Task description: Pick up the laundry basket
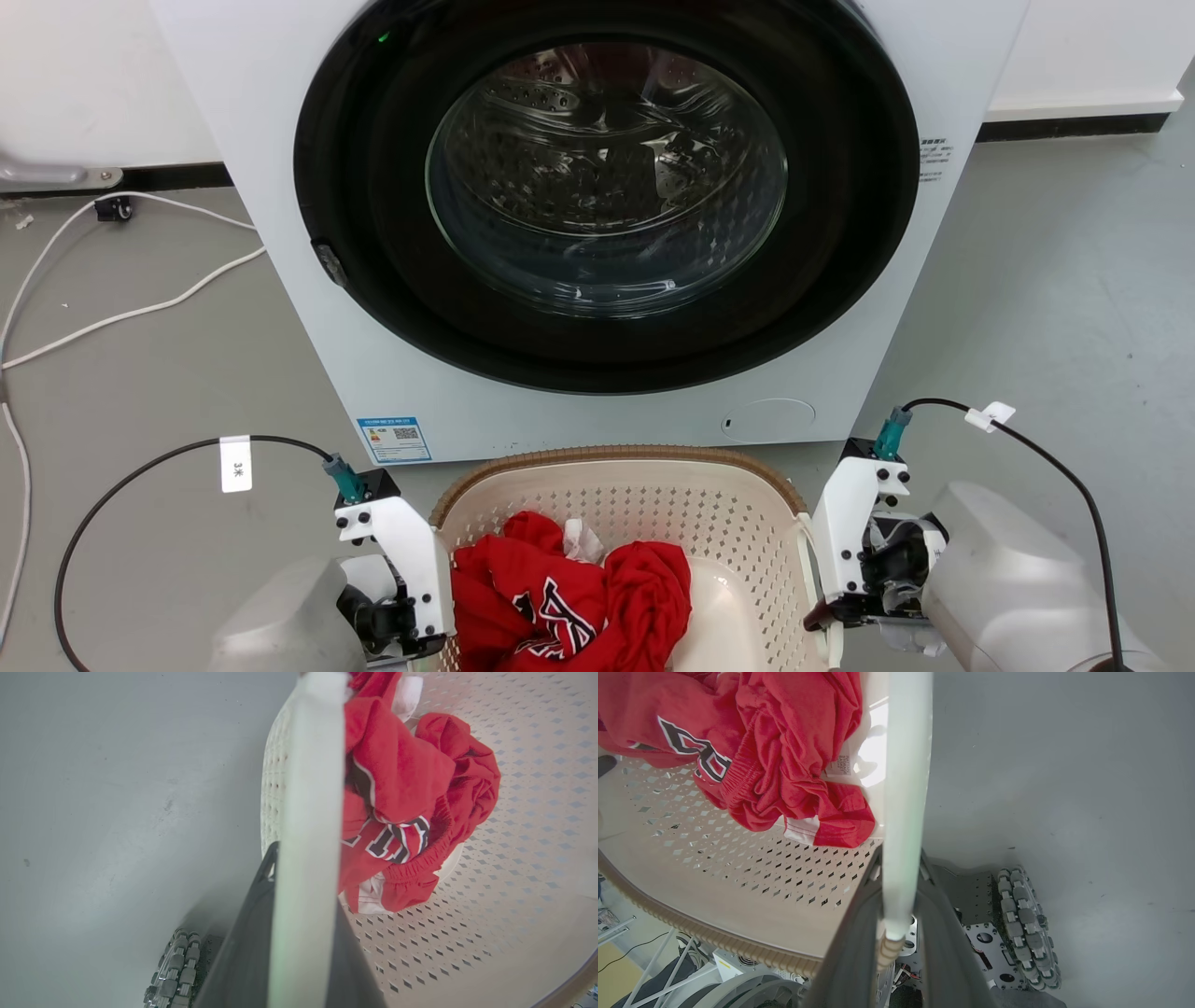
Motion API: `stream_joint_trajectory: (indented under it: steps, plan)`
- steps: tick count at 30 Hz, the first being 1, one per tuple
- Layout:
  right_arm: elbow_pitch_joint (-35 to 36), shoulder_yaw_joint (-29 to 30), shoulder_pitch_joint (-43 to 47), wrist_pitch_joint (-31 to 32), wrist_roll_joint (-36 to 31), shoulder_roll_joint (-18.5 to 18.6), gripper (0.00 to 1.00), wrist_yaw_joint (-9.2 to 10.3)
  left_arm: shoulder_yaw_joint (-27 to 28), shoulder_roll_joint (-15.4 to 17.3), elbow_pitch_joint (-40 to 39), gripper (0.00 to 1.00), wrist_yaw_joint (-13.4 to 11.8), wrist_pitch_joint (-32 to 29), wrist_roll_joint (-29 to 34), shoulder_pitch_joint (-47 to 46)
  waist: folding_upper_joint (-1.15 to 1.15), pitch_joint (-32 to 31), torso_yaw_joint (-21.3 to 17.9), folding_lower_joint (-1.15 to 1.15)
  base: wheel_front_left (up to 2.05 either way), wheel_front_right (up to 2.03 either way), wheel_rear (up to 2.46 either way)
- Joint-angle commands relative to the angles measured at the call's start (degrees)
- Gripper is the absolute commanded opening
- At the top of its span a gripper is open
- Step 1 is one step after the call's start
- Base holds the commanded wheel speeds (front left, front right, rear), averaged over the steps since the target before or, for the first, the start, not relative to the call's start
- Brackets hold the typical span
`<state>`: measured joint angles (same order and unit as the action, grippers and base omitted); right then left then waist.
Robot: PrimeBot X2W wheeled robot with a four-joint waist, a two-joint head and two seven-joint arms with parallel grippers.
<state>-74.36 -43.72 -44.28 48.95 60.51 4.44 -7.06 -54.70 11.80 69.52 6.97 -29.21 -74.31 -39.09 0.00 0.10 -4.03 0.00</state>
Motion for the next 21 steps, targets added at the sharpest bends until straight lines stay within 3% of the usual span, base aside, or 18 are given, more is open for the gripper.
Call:
stream_joint_trajectory:
  steps: [1, 21]
  plan:
    - [0.93, 0.41, 0.86, 0.36, 0.49, -2.87, 0.00, -0.79, 0.20, -2.86, -1.73, 0.00, 0.94, 0.45, -1.05, -0.28, 0.00, -0.01, -0.03, 0.00, 0.00, 0.00, 0.00]
    - [0.93, 1.10, 0.84, 0.71, 0.20, -2.88, 0.00, -0.80, -0.35, -2.88, -1.42, 0.00, 0.94, 1.05, -2.36, -0.50, 0.00, 0.33, -0.19, 0.00, 0.00, 0.00, 0.00]
